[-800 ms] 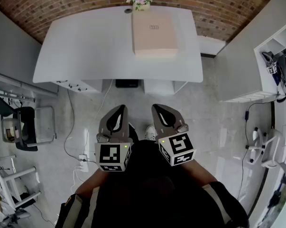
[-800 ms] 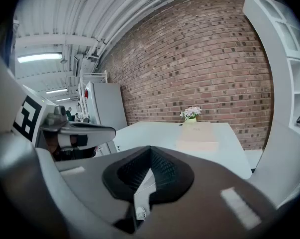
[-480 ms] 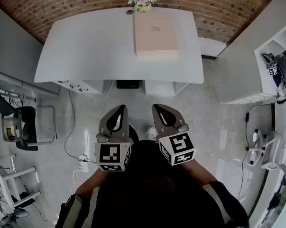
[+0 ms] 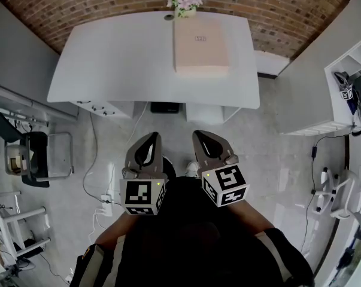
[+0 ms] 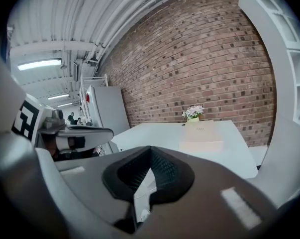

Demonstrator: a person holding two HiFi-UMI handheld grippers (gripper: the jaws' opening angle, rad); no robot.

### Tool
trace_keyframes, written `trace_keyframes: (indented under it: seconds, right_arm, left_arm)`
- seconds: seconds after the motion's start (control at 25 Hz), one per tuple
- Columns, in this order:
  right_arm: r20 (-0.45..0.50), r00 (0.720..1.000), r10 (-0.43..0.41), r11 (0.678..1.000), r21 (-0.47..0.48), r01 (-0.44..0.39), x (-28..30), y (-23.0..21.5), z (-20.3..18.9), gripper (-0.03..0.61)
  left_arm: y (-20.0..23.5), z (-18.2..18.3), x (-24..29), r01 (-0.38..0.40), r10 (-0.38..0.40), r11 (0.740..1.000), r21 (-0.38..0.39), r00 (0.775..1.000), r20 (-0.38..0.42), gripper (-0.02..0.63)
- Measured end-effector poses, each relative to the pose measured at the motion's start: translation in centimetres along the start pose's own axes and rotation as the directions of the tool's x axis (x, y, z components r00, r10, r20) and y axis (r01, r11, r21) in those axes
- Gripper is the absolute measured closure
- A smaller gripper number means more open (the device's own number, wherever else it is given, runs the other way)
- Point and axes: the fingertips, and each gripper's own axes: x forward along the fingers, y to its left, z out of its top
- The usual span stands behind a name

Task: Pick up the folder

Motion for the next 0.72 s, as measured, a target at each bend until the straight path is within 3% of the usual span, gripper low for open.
trace_keyframes:
  seconds: [0.4,0.72]
  right_arm:
    - [0.012,0.997,-0.070,0.996,0.052,0.070,0.4,-2.7,0.7,0.577]
    - [-0.018,0.984,-0.177,0.980,0.085,0.178,3.8,-7.8,1.9,0.577]
  left_arm:
    - [-0.7,1.1,2.5,0.060,-0.060,0.998,0.023,0.998,-0.014,0.614]
    - [-0.1,2.8,10.1,0.172,-0.171,0.985,0.022,0.985,-0.029,0.614]
